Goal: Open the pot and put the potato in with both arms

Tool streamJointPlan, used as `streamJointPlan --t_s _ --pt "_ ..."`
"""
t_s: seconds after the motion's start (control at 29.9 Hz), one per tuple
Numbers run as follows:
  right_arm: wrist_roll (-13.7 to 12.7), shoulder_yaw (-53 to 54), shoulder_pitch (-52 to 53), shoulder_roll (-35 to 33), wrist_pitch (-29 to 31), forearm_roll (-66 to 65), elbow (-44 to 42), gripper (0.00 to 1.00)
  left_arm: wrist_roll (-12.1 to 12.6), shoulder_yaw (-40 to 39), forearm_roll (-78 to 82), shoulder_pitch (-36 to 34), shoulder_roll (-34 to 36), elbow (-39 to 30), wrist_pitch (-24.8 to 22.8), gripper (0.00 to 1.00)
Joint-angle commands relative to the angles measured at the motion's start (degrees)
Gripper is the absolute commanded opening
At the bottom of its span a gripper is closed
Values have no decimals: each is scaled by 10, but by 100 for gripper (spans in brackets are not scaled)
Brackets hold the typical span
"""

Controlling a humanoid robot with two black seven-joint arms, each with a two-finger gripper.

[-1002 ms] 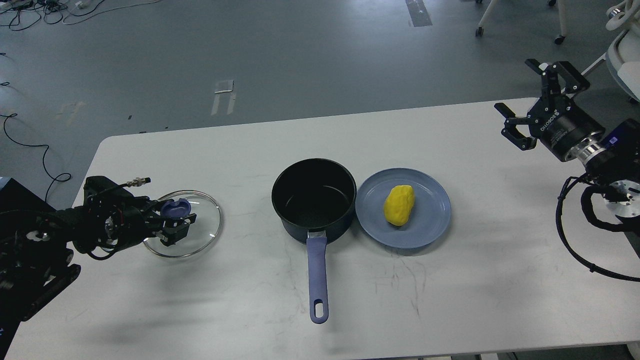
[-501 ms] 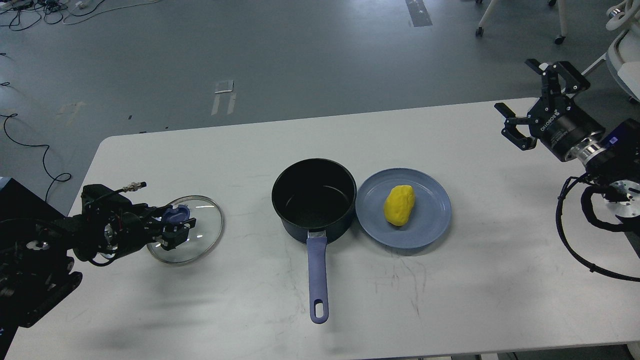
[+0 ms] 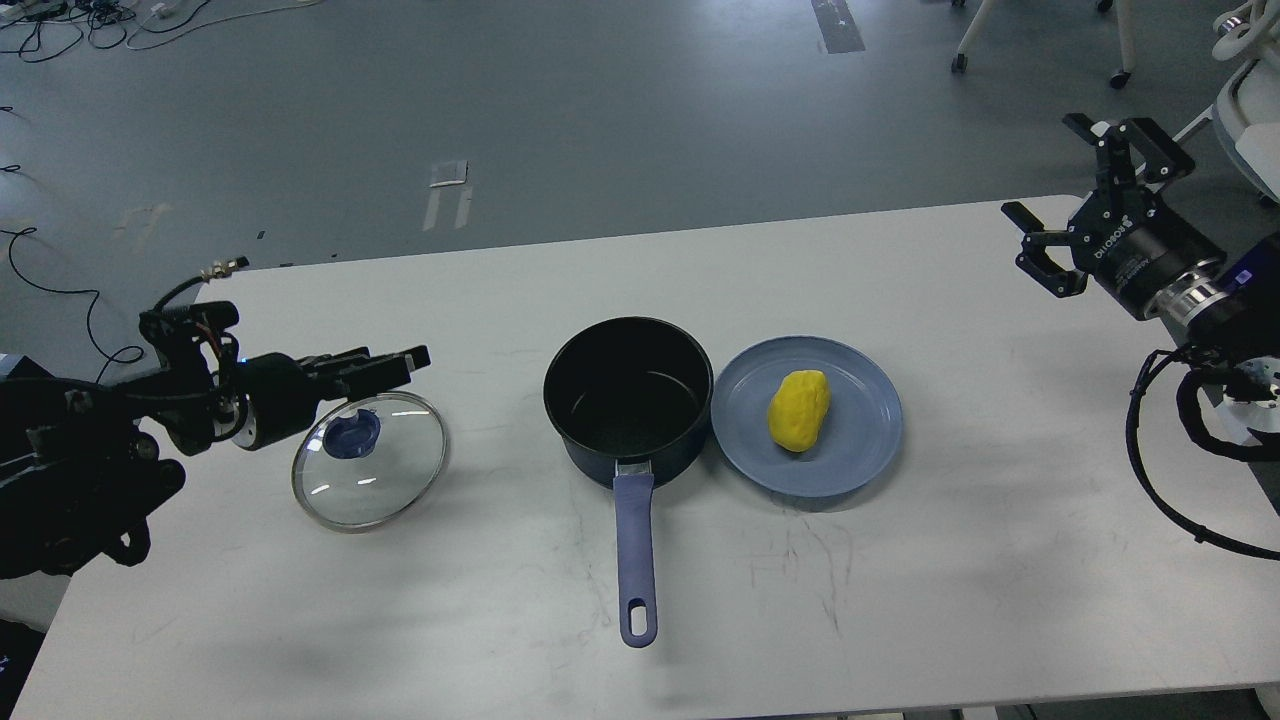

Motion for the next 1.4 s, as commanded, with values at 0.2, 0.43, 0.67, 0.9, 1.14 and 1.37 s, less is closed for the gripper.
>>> streamJointPlan --t_s 0.2,0.43,0.67,0.9,1.14,1.37 --pt "-4 -2 30 -87 0 -90 101 100 0 -14 -333 -55 -60 6 -48 98" --pt "-11 -59 139 -117 0 -260 137 100 0 -83 -405 -42 -101 19 -74 98" --pt "-12 -288 341 -86 0 -403 161 100 0 -111 -406 -43 -105 25 -128 98" --pt "-13 -443 444 -24 0 -519 168 100 0 -111 -405 -43 -110 24 -127 98" --pt "-118 -562 481 41 0 -499 150 100 0 -112 -406 -44 -111 24 -127 98" --pt "-183 -606 481 67 0 -388 142 100 0 -124 -406 -45 -110 20 -130 98"
